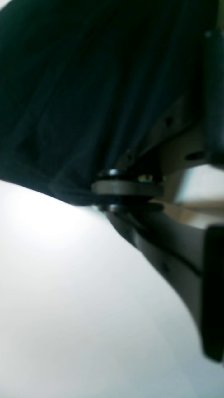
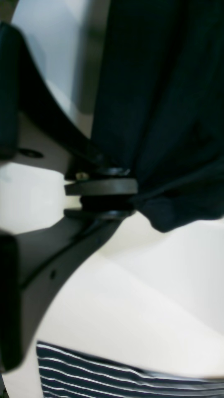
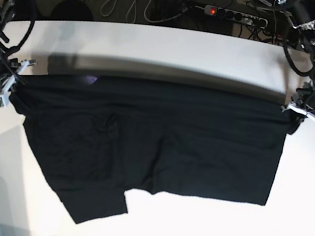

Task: Fold the T-shirt properly
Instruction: 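Drag the shirt with both grippers back toward the robot, then reach both grippers down to grasp the shirt's hem corners, then fold the hem with both grippers over toward the collar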

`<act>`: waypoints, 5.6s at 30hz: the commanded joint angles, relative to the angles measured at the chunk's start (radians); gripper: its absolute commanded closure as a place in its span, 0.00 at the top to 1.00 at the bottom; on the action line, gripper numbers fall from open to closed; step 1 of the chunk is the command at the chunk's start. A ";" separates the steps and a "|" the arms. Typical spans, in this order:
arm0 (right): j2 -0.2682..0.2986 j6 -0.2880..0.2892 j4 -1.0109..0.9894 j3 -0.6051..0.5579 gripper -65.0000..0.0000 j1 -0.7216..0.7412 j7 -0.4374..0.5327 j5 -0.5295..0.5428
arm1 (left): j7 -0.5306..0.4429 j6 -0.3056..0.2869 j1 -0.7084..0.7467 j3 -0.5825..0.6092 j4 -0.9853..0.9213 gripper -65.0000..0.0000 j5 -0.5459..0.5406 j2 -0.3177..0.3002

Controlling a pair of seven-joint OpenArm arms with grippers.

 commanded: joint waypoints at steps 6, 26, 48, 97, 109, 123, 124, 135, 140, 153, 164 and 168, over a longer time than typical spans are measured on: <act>-0.011 -0.005 0.134 0.105 0.00 -0.148 0.050 -0.018 | -0.028 0.009 0.064 -0.050 0.029 0.00 -0.001 0.008; -0.059 -0.005 0.172 0.135 0.00 -0.374 0.133 -0.018 | -0.026 0.011 0.375 -0.053 0.205 0.00 -0.210 0.063; -0.107 -0.005 0.310 0.247 0.62 -0.319 0.130 -0.018 | -0.034 0.001 0.364 -0.203 0.352 0.51 -0.319 0.080; -0.082 -0.009 -0.779 -0.187 0.63 0.617 0.498 -0.178 | -0.660 0.107 -0.550 0.438 -0.947 0.44 0.131 -0.192; -0.087 -0.080 -0.980 -0.190 0.63 0.674 0.707 -0.178 | -0.660 0.112 -0.544 0.438 -0.949 0.00 0.131 -0.193; -0.108 -0.123 -1.183 -0.195 0.63 0.674 0.845 -0.178 | -0.664 0.113 -0.495 0.438 -0.941 0.00 0.131 -0.192; -0.108 -0.123 -1.184 -0.211 0.62 0.673 0.845 -0.178 | -0.666 0.113 -0.493 0.438 -0.940 0.00 0.131 -0.190; -0.117 -0.126 -1.172 -0.354 0.02 0.660 0.845 -0.178 | -0.660 0.113 -0.478 0.437 -0.935 0.00 0.125 -0.190; -0.096 -0.126 -0.993 -0.287 0.00 0.597 0.837 -0.175 | -0.594 0.113 -0.421 0.430 -0.772 0.00 0.120 -0.189; -0.096 -0.115 -0.486 -0.109 0.00 0.354 0.714 -0.176 | -0.416 0.113 -0.233 0.429 -0.330 0.00 0.002 -0.176; -0.122 -0.115 -0.259 0.008 0.00 0.140 0.716 -0.173 | -0.414 0.113 -0.044 0.404 -0.042 0.00 -0.095 -0.175; -0.130 -0.115 -0.198 0.052 0.00 0.059 0.716 -0.173 | -0.414 0.113 0.028 0.334 0.019 0.00 -0.131 -0.149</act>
